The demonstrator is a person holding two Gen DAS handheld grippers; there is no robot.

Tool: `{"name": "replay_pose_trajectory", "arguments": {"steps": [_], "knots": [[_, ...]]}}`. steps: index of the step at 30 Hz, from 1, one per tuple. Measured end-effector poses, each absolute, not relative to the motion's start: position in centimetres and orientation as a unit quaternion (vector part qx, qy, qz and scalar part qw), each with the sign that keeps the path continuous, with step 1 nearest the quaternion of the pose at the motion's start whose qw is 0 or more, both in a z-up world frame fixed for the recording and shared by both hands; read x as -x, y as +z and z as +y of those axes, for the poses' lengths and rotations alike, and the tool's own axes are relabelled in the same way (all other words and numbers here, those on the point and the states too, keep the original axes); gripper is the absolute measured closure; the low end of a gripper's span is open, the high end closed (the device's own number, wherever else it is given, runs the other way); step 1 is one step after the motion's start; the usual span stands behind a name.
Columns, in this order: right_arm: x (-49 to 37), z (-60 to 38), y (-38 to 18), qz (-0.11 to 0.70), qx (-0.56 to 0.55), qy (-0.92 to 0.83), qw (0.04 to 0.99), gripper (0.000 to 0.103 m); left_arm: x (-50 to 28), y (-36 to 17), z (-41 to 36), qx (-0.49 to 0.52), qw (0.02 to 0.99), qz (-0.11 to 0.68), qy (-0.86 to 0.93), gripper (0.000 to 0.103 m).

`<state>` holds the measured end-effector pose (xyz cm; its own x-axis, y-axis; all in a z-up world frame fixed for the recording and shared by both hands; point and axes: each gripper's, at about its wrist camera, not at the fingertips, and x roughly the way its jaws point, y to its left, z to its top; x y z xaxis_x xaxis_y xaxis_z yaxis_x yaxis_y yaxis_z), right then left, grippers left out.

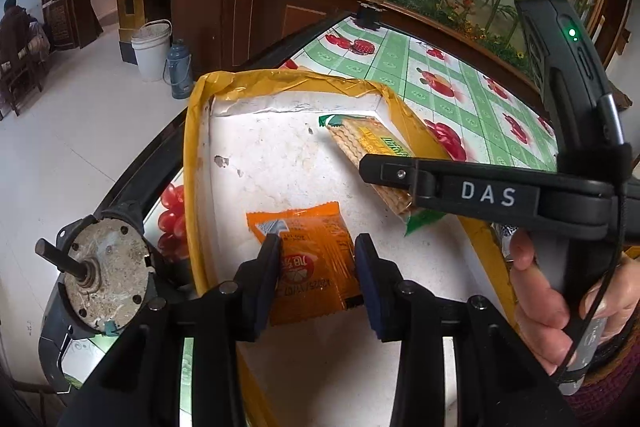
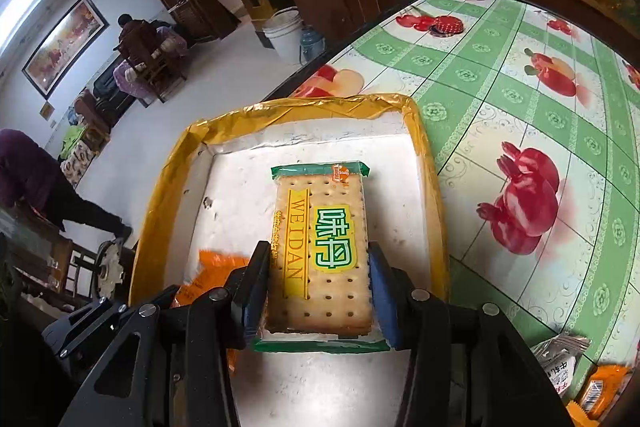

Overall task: Organize snacks
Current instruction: 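Lower both packets into the tray and open both grippers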

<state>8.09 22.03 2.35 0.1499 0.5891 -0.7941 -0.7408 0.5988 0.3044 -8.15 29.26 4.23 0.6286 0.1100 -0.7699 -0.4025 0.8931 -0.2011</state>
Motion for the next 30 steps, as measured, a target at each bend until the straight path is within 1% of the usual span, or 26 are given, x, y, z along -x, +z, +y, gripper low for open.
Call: {"name": "replay_pose_trajectory", "arguments": {"steps": [1, 3, 4, 6, 8, 12, 16, 20, 23, 25, 27, 28, 30], "knots": [[-8.1, 22.0, 2.3, 0.480, 0.079, 0.441, 0.754, 0.052, 8.1, 4.2, 29.2, 0.180, 0.884, 0.407, 0.143, 0.063], [-8.1, 21.9, 2.1, 0.484, 0.080, 0.442, 0.751, 0.051, 8.1, 4.2, 28.9, 0.179, 0.884, 0.408, 0.140, 0.056], [-8.1, 21.8, 2.1, 0.484, 0.079, 0.443, 0.750, 0.051, 8.3, 4.3, 28.8, 0.179, 0.885, 0.407, 0.142, 0.055], [-7.9, 21.3, 2.4, 0.482, 0.074, 0.450, 0.748, 0.048, 8.5, 4.6, 28.6, 0.184, 0.886, 0.401, 0.144, 0.051], [-7.5, 21.0, 2.8, 0.477, 0.071, 0.454, 0.749, 0.041, 9.3, 5.0, 28.6, 0.196, 0.888, 0.390, 0.145, 0.051], [-6.9, 19.2, 4.0, 0.468, 0.041, 0.457, 0.756, 0.041, 10.9, 6.2, 27.9, 0.216, 0.894, 0.363, 0.150, 0.050], [-6.9, 15.9, 5.0, 0.476, -0.043, 0.449, 0.755, 0.041, 12.4, 7.3, 26.3, 0.224, 0.903, 0.339, 0.139, 0.050], [-7.5, 11.1, 4.5, 0.521, -0.193, 0.453, 0.697, 0.041, 13.1, 8.0, 24.5, 0.221, 0.910, 0.329, 0.121, 0.050], [-7.1, 7.8, 5.1, 0.524, -0.244, 0.463, 0.672, 0.041, 13.1, 8.4, 22.8, 0.214, 0.913, 0.331, 0.104, 0.050], [-6.8, 5.3, 6.1, 0.514, -0.254, 0.460, 0.678, 0.041, 13.2, 8.5, 21.6, 0.207, 0.915, 0.334, 0.092, 0.050], [-6.5, 2.6, 7.4, 0.490, -0.241, 0.466, 0.696, 0.033, 13.1, 8.5, 20.3, 0.199, 0.917, 0.338, 0.076, 0.050], [-6.4, 1.3, 7.9, 0.484, -0.221, 0.460, 0.711, 0.023, 13.0, 8.5, 19.5, 0.194, 0.918, 0.340, 0.067, 0.049], [-5.9, -1.1, 8.4, 0.469, -0.152, 0.437, 0.752, 0.022, 13.0, 8.5, 18.4, 0.187, 0.919, 0.344, 0.051, 0.045]]}}
